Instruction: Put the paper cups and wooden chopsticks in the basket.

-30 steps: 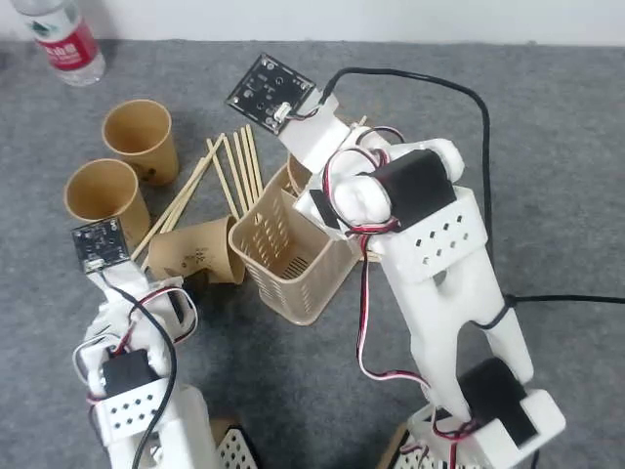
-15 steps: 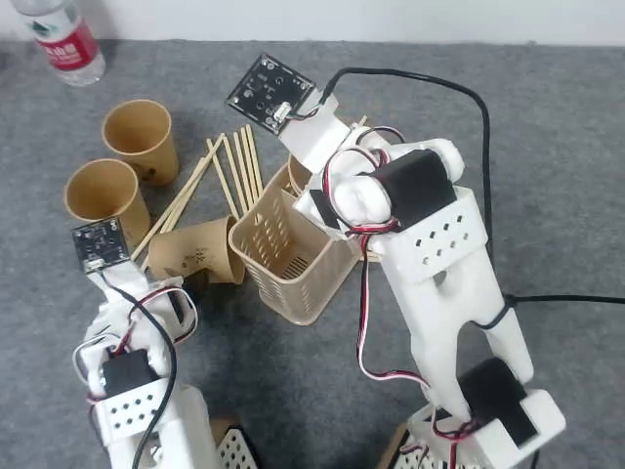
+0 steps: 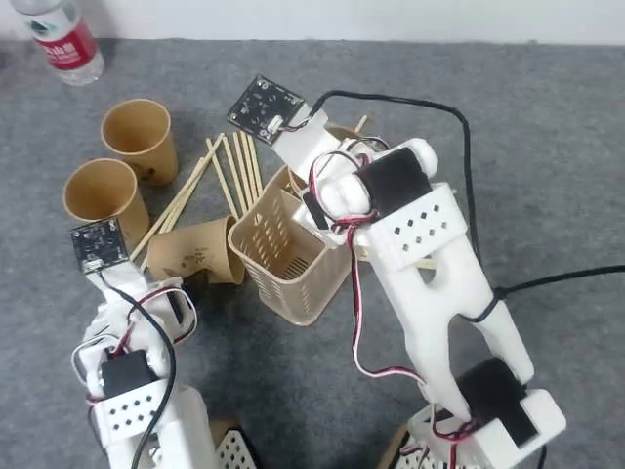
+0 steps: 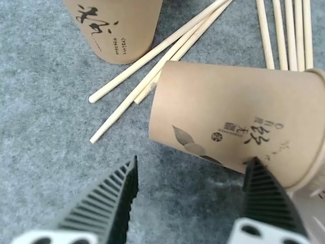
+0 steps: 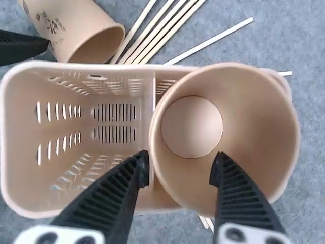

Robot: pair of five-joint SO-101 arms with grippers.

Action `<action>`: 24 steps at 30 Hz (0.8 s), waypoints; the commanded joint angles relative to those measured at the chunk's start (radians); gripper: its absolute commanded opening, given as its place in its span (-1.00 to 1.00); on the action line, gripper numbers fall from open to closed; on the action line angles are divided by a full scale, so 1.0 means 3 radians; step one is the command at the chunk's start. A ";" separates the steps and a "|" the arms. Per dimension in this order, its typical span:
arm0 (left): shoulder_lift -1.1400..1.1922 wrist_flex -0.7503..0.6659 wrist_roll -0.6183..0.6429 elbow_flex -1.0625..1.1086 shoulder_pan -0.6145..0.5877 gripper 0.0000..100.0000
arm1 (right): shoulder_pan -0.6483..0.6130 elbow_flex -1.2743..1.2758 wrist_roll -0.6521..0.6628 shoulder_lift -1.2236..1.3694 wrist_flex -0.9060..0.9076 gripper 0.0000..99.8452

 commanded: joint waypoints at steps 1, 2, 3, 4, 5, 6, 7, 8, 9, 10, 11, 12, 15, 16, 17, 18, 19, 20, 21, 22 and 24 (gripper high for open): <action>-0.0031 -0.0072 0.0010 -0.0018 0.0020 -0.37 | -0.0008 -0.0026 -0.0015 -0.0043 -0.0074 -0.58; -0.0031 -0.0072 0.0010 -0.0018 0.0020 -0.37 | -0.0013 -0.0061 -0.0015 -0.0049 -0.0069 -0.58; -0.0031 -0.0072 0.0010 -0.0018 0.0020 -0.37 | -0.0013 -0.0107 -0.0015 -0.0059 -0.0049 -0.58; -0.0031 -0.0072 0.0010 -0.0018 0.0020 -0.37 | -0.0013 -0.0148 -0.0015 -0.0074 -0.0043 -0.58; -0.0031 -0.0072 0.0010 -0.0018 0.0020 -0.37 | -0.0013 -0.0184 -0.0015 -0.0084 -0.0043 -0.58; -0.0031 -0.0072 0.0010 -0.0018 0.0020 -0.37 | -0.0013 -0.0199 -0.0015 -0.0100 -0.0043 -0.58; -0.0031 -0.0072 0.0010 -0.0018 0.0020 -0.37 | -0.0013 -0.0199 -0.0015 -0.0105 -0.0043 -0.58; -0.0031 -0.0072 0.0010 -0.0018 0.0020 -0.37 | -0.0013 -0.0194 -0.0015 -0.0084 -0.0038 -0.58; -0.0031 -0.0072 0.0010 -0.0018 0.0020 -0.37 | -0.0008 -0.0159 -0.0015 -0.0059 -0.0038 -0.58; -0.0031 -0.0072 0.0010 -0.0018 0.0020 -0.37 | -0.0008 -0.0097 -0.0015 -0.0023 -0.0059 -0.58; -0.0031 -0.0072 0.0010 -0.0018 0.0020 -0.37 | -0.0008 -0.0031 -0.0015 0.0023 -0.0074 -0.58; -0.0031 -0.0072 0.0010 -0.0018 0.0020 -0.37 | -0.0008 0.0036 -0.0015 0.0090 -0.0084 -0.58; -0.0031 -0.0072 0.0010 -0.0018 0.0015 -0.37 | -0.0008 0.0189 -0.0015 0.0274 -0.0176 -0.58; -0.0031 -0.0072 0.0010 -0.0018 0.0015 -0.37 | -0.0008 0.0205 -0.0015 0.0340 -0.0182 -0.58; -0.0031 -0.0072 0.0010 -0.0018 0.0015 -0.37 | -0.0008 0.0205 -0.0015 0.0396 -0.0197 -0.58; -0.0031 -0.0072 0.0010 -0.0018 0.0015 -0.37 | -0.0008 0.0205 -0.0015 0.0453 -0.0197 -0.58; -0.0031 -0.0072 0.0010 -0.0018 0.0015 -0.37 | -0.0008 0.0205 -0.0015 0.0494 -0.0197 -0.58; -0.0031 -0.0072 0.0010 -0.0018 0.0015 -0.37 | -0.0008 0.0205 -0.0015 0.0534 -0.0197 -0.58; -0.0031 -0.0072 0.0010 -0.0018 0.0015 -0.37 | -0.0008 0.0205 -0.0015 0.0575 -0.0197 -0.58; -0.0031 -0.0072 0.0010 -0.0018 0.0015 -0.37 | -0.0008 0.0205 -0.0015 0.0611 -0.0197 -0.58; -0.0031 -0.0072 0.0010 -0.0018 0.0015 -0.37 | -0.0008 0.0205 -0.0015 0.0683 -0.0197 -0.58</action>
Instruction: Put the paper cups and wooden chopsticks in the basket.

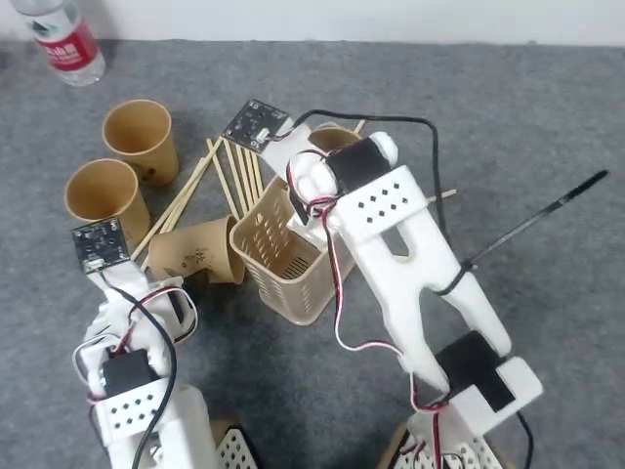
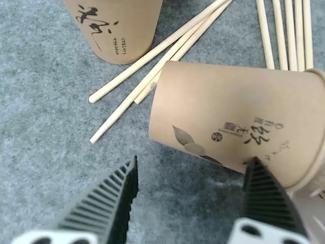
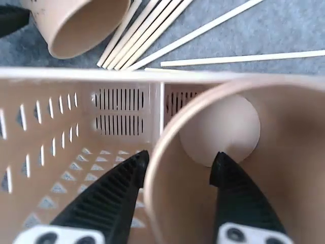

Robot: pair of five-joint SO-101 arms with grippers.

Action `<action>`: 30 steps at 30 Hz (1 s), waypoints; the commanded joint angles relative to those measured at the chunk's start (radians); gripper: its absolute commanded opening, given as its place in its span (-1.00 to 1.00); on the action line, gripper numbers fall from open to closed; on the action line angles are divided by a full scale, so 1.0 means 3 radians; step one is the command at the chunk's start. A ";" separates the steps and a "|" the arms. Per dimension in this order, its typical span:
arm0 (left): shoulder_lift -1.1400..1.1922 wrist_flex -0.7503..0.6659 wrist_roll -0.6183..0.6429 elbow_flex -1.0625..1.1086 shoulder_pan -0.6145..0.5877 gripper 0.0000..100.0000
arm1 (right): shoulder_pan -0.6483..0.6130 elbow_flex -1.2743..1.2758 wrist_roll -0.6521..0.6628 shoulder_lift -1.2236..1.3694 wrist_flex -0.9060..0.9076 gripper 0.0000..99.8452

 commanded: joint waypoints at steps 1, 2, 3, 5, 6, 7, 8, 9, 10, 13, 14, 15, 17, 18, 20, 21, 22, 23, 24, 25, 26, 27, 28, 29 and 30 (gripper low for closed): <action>-0.0031 -0.0072 0.0010 -0.0018 0.0015 -0.37 | -0.0013 -0.0020 -0.0015 0.0115 -0.0054 -0.58; -0.0031 -0.0072 0.0010 -0.0018 0.0015 -0.37 | -0.0013 -0.0020 -0.0015 0.0156 -0.0054 -0.58; -0.0031 -0.0072 0.0010 -0.0018 0.0015 -0.37 | -0.0013 -0.0020 -0.0015 0.0197 -0.0059 -0.58; -0.0031 -0.0072 0.0010 -0.0018 0.0015 -0.37 | -0.0013 -0.0026 -0.0015 0.0274 -0.0059 -0.58; -0.0031 -0.0072 0.0010 -0.0018 0.0015 -0.37 | -0.0013 -0.0026 -0.0015 0.0289 -0.0059 -0.58; -0.0031 -0.0072 0.0010 -0.0018 0.0015 -0.37 | -0.0013 -0.0031 -0.0015 0.0299 -0.0059 -0.58; -0.0031 -0.0072 0.0010 -0.0018 0.0015 -0.37 | -0.0013 -0.0031 -0.0015 0.0304 -0.0059 -0.58; -0.0031 -0.0072 0.0010 -0.0018 0.0015 -0.37 | -0.0013 -0.0051 -0.0015 0.0304 -0.0054 -0.58; -0.0031 -0.0072 0.0010 -0.0018 0.0015 -0.37 | -0.0013 -0.0077 -0.0015 0.0304 -0.0043 -0.58; -0.0031 -0.0072 0.0010 -0.0018 0.0015 -0.37 | -0.0013 -0.0276 -0.0015 0.0299 0.0043 -0.58; -0.0031 -0.0072 0.0010 -0.0018 0.0015 -0.37 | -0.0013 -0.0394 -0.0015 0.0289 0.0100 -0.58; -0.0031 -0.0072 0.0010 -0.0018 0.0015 -0.37 | -0.0013 -0.0527 -0.0015 0.0274 0.0161 -0.58; -0.0031 -0.0072 0.0010 -0.0018 0.0015 -0.37 | -0.0013 -0.0823 -0.0015 0.0217 0.0279 -0.58; -0.0031 -0.0072 0.0010 -0.0018 0.0015 -0.37 | -0.0013 -0.0977 -0.0010 0.0187 0.0345 -0.58; -0.0031 -0.0072 0.0010 -0.0018 0.0015 -0.37 | -0.0013 -0.1284 -0.0010 0.0130 0.0468 -0.58; -0.0031 -0.0072 0.0010 -0.0018 0.0015 -0.37 | -0.0013 -0.1422 -0.0010 0.0105 0.0529 -0.58; -0.0031 -0.0072 0.0010 -0.0018 0.0015 -0.37 | -0.0013 -0.1550 -0.0005 0.0079 0.0570 -0.58; -0.0031 -0.0072 0.0010 -0.0018 0.0015 -0.37 | -0.0013 -0.1657 0.0026 0.0059 0.0596 -0.58; -0.0031 -0.0072 0.0010 -0.0018 0.0015 -0.37 | -0.0013 -0.1724 0.0066 0.0028 0.0601 -0.58; -0.0031 -0.0072 0.0010 -0.0018 0.0015 -0.37 | -0.0013 -0.1765 0.0102 -0.0023 0.0601 -0.58; -0.0031 -0.0072 0.0010 -0.0018 0.0015 -0.37 | -0.0013 -0.1780 0.0128 -0.0074 0.0601 -0.58; -0.0031 -0.0072 0.0010 -0.0018 0.0015 -0.37 | -0.0013 -0.1780 0.0133 -0.0130 0.0596 -0.58; -0.0031 -0.0072 0.0010 -0.0018 0.0015 -0.37 | -0.0013 -0.1780 0.0148 -0.0176 0.0596 -0.58; -0.0031 -0.0072 0.0010 -0.0018 0.0015 -0.37 | -0.0013 -0.1780 0.0153 -0.0228 0.0596 -0.58; -0.0031 -0.0072 0.0010 -0.0018 0.0015 -0.37 | -0.0013 -0.1780 0.0148 -0.0274 0.0591 -0.58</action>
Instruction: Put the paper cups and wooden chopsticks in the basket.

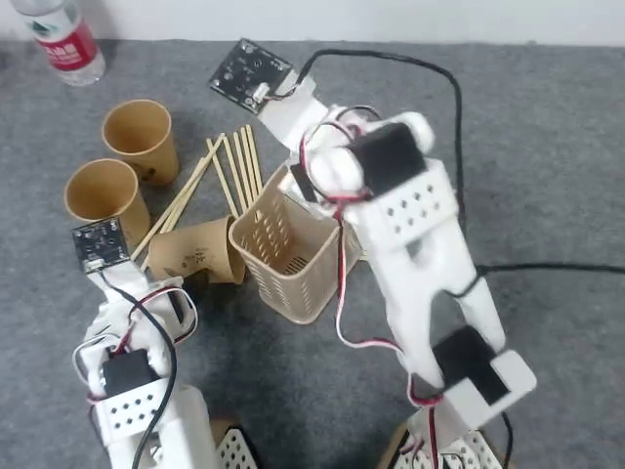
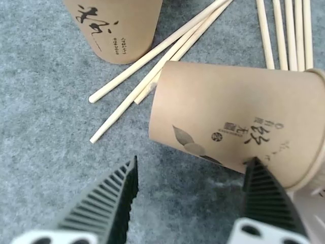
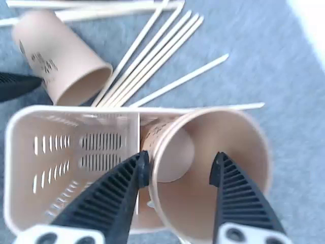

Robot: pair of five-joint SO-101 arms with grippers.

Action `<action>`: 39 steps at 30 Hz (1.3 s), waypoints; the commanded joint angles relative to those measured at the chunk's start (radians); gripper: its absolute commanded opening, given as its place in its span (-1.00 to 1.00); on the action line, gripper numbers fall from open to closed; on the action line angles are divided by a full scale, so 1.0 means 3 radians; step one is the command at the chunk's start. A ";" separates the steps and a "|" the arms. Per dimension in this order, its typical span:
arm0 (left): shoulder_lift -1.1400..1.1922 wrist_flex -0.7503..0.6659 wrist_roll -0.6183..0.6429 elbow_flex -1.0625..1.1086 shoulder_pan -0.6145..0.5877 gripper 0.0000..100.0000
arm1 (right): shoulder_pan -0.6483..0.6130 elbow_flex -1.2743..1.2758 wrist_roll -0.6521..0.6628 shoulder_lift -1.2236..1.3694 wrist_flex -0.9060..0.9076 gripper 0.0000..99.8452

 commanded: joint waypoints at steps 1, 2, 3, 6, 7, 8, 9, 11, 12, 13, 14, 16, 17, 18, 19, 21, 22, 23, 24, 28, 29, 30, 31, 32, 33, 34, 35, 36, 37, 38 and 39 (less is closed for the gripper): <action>-0.0031 -0.0072 0.0010 -0.0018 0.0015 -0.37 | -0.0003 -0.0169 0.0051 -0.0320 0.0105 -0.58; -0.0031 -0.0072 0.0010 -0.0018 0.0015 -0.37 | -0.0003 -0.0169 0.0051 -0.0361 0.0105 -0.58; -0.0031 -0.0072 0.0010 -0.0018 0.0015 -0.37 | -0.0003 -0.0169 0.0051 -0.0386 0.0105 -0.58; -0.0031 -0.0072 0.0010 -0.0018 0.0015 -0.37 | -0.0003 -0.0169 0.0051 -0.0401 0.0110 -0.58; -0.0031 -0.0072 0.0010 -0.0018 0.0015 -0.37 | -0.0003 -0.0169 0.0051 -0.0396 0.0110 -0.58; -0.0031 -0.0072 0.0010 -0.0018 0.0015 -0.37 | -0.0003 -0.0169 0.0051 -0.0396 0.0110 -0.58; -0.0031 -0.0072 0.0010 -0.0018 0.0015 -0.37 | -0.0003 -0.0169 0.0051 -0.0407 0.0110 -0.58; -0.0031 -0.0072 0.0010 -0.0018 0.0015 -0.37 | 0.0003 -0.0179 0.0051 -0.0442 0.0110 -0.58; -0.0031 -0.0072 0.0010 -0.0018 0.0015 -0.37 | 0.0028 -0.0179 0.0051 -0.0478 0.0110 -0.58; -0.0031 -0.0072 0.0010 -0.0018 0.0015 -0.37 | 0.0090 -0.0179 0.0051 -0.0534 0.0110 -0.58; -0.0031 -0.0072 0.0010 -0.0018 0.0015 -0.37 | 0.0161 -0.0179 0.0051 -0.0586 0.0105 -0.58; -0.0031 -0.0072 0.0010 -0.0018 0.0015 -0.37 | 0.0350 -0.0179 0.0051 -0.0678 0.0105 -0.58; -0.0031 -0.0072 0.0010 -0.0018 0.0015 -0.37 | 0.0468 -0.0179 0.0046 -0.0713 0.0105 -0.58; -0.0031 -0.0072 0.0010 -0.0018 0.0015 -0.37 | 0.0591 -0.0179 0.0036 -0.0744 0.0105 -0.58; -0.0031 -0.0072 0.0010 -0.0018 0.0015 -0.37 | 0.0719 -0.0174 0.0036 -0.0770 0.0105 -0.58; -0.0031 -0.0072 0.0010 -0.0018 0.0020 -0.37 | 0.0949 -0.0169 0.0031 -0.0821 0.0110 -0.58; -0.0031 -0.0072 0.0010 -0.0018 0.0020 -0.37 | 0.1066 -0.0169 0.0026 -0.0846 0.0110 -0.58; -0.0031 -0.0072 0.0010 -0.0018 0.0020 -0.37 | 0.1179 -0.0169 0.0026 -0.0867 0.0110 -0.58; -0.0031 -0.0072 0.0010 -0.0018 0.0020 -0.37 | 0.1281 -0.0169 0.0015 -0.0898 0.0110 -0.58; -0.0031 -0.0072 0.0010 -0.0013 0.0020 -0.37 | 0.1655 -0.0169 -0.0317 -0.1010 0.0110 -0.58; -0.0031 -0.0072 0.0010 -0.0013 0.0020 -0.37 | 0.1726 -0.0164 -0.0389 -0.1041 0.0115 -0.58; -0.0031 -0.0072 0.0010 -0.0013 0.0020 -0.37 | 0.1788 -0.0164 -0.0450 -0.1066 0.0115 -0.58; -0.0031 -0.0072 0.0010 -0.0013 0.0020 -0.37 | 0.1849 -0.0164 -0.0496 -0.1092 0.0120 -0.58; -0.0031 -0.0072 0.0010 -0.0013 0.0020 -0.37 | 0.1900 -0.0159 -0.0537 -0.1128 0.0125 -0.58; -0.0031 -0.0072 0.0010 -0.0013 0.0020 -0.37 | 0.1946 -0.0128 -0.0573 -0.1164 0.0125 -0.58; -0.0031 -0.0072 0.0010 -0.0013 0.0020 -0.37 | 0.1972 -0.0072 -0.0609 -0.1204 0.0125 -0.58; -0.0031 -0.0072 0.0010 -0.0013 0.0020 -0.37 | 0.1982 0.0015 -0.0644 -0.1266 0.0125 -0.58; -0.0031 -0.0072 0.0010 -0.0013 0.0020 -0.37 | 0.1987 0.0138 -0.0675 -0.1337 0.0125 -0.58; -0.0031 -0.0072 0.0010 -0.0008 0.0020 -0.37 | 0.1982 0.0271 -0.0696 -0.1419 0.0120 -0.58; -0.0031 -0.0077 0.0010 0.0003 0.0020 -0.37 | 0.1982 0.0404 -0.0706 -0.1511 0.0120 -0.58; -0.0031 -0.0087 0.0010 0.0003 0.0020 -0.37 | 0.1982 0.0547 -0.0706 -0.1603 0.0110 -0.58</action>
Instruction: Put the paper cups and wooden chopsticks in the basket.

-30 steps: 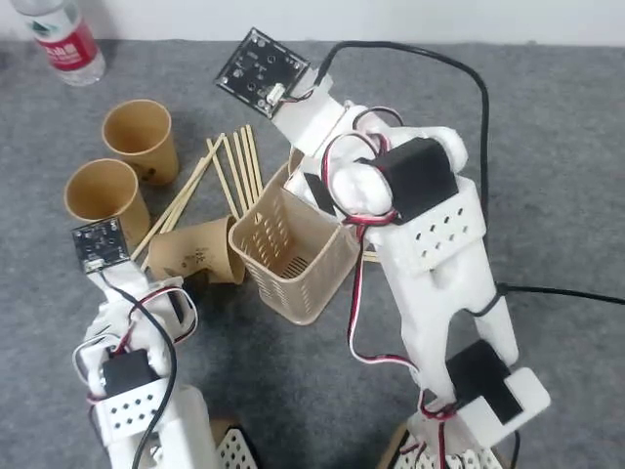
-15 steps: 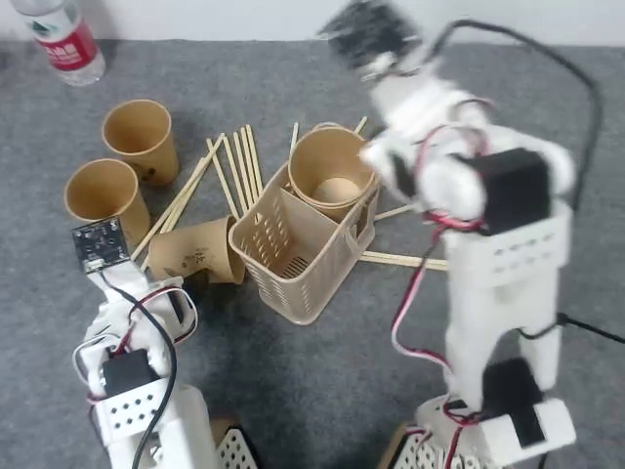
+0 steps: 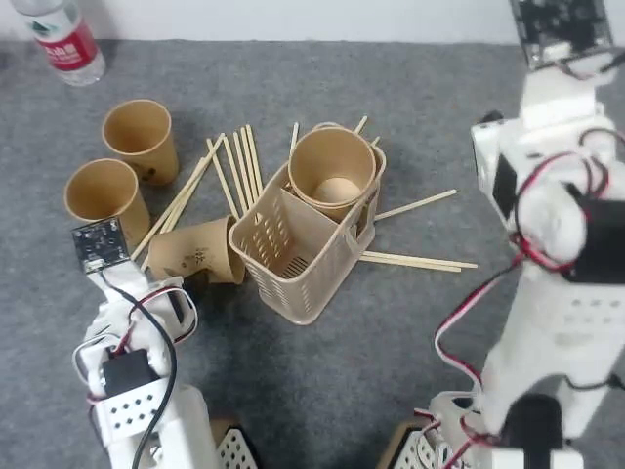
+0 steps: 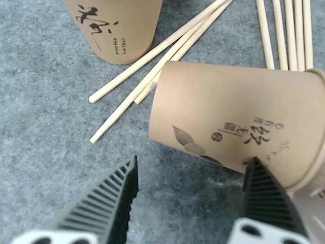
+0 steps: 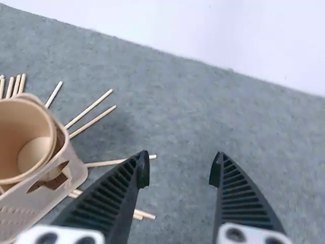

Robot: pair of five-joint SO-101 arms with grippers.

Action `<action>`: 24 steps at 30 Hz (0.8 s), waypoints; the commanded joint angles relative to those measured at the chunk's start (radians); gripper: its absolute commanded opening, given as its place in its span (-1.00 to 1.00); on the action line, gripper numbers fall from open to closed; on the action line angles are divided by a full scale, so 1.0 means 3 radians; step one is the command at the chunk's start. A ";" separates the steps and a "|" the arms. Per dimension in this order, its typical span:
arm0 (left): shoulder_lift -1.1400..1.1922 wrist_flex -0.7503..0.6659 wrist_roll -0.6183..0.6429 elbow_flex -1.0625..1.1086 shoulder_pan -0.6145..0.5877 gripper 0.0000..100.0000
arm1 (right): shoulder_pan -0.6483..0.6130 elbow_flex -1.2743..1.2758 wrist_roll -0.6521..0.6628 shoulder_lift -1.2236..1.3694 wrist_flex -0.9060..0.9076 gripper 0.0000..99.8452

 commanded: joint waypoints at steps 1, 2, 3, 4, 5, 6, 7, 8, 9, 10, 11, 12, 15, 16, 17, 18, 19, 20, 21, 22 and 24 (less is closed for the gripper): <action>-0.0031 -0.0102 0.0010 0.0003 0.0020 -0.37 | 0.0028 0.0399 -0.0061 -0.0371 0.0105 -0.58; -0.0031 -0.0102 0.0010 0.0003 0.0020 -0.37 | 0.0028 0.0506 -0.0061 -0.0458 0.0100 -0.58; -0.0031 -0.0102 0.0010 0.0003 0.0020 -0.37 | 0.0033 0.0604 -0.0061 -0.0534 0.0100 -0.58; -0.0031 -0.0102 0.0010 0.0003 0.0020 -0.37 | 0.0033 0.0690 -0.0051 -0.0606 0.0100 -0.58; -0.0031 -0.0107 0.0010 0.0003 0.0020 -0.37 | 0.0033 0.0772 -0.0051 -0.0678 0.0100 -0.58; -0.0031 -0.0113 0.0010 0.0013 0.0020 -0.37 | 0.0033 0.0854 -0.0051 -0.0739 0.0100 -0.58; -0.0031 -0.0118 0.0010 0.0023 0.0020 -0.37 | 0.0033 0.0936 -0.0051 -0.0806 0.0100 -0.58; -0.0031 -0.0118 0.0010 0.0028 0.0020 -0.37 | 0.0033 0.1008 -0.0056 -0.0857 0.0100 -0.58; -0.0031 -0.0118 0.0010 0.0028 0.0036 -0.37 | 0.0033 0.1079 -0.0056 -0.0913 0.0100 -0.58; -0.0031 -0.0118 0.0010 0.0033 0.0066 -0.37 | 0.0033 0.1156 -0.0056 -0.0954 0.0100 -0.58; -0.0031 -0.0118 0.0010 0.0038 0.0092 -0.37 | 0.0033 0.1238 -0.0051 -0.0995 0.0100 -0.58; -0.0031 -0.0118 0.0010 0.0038 0.0107 -0.37 | 0.0033 0.1330 -0.0051 -0.1031 0.0100 -0.58; -0.0031 -0.0118 0.0010 0.0038 0.0107 -0.37 | 0.0033 0.1662 -0.0051 -0.1107 0.0038 -0.58; -0.0031 -0.0118 0.0010 0.0038 0.0107 -0.37 | 0.0043 0.1790 -0.0046 -0.1138 -0.0008 -0.58; -0.0031 -0.0118 0.0010 0.0038 0.0107 -0.37 | 0.0043 0.1938 -0.0046 -0.1169 -0.0064 -0.58; -0.0031 -0.0118 0.0010 0.0038 0.0107 -0.37 | 0.0043 0.2092 -0.0046 -0.1204 -0.0130 -0.58; -0.0031 -0.0118 0.0010 0.0038 0.0107 -0.37 | 0.0049 0.2250 -0.0046 -0.1250 -0.0207 -0.58; -0.0031 -0.0118 0.0010 0.0038 0.0107 -0.37 | 0.0049 0.2414 -0.0046 -0.1297 -0.0284 -0.58; -0.0031 -0.0118 0.0010 0.0038 0.0107 -0.37 | 0.0049 0.2573 -0.0046 -0.1353 -0.0371 -0.58; -0.0031 -0.0118 0.0010 0.0038 0.0107 -0.37 | 0.0043 0.2746 -0.0046 -0.1419 -0.0458 -0.58; -0.0031 -0.0118 0.0010 0.0038 0.0107 -0.37 | 0.0038 0.3079 -0.0046 -0.1568 -0.0657 -0.58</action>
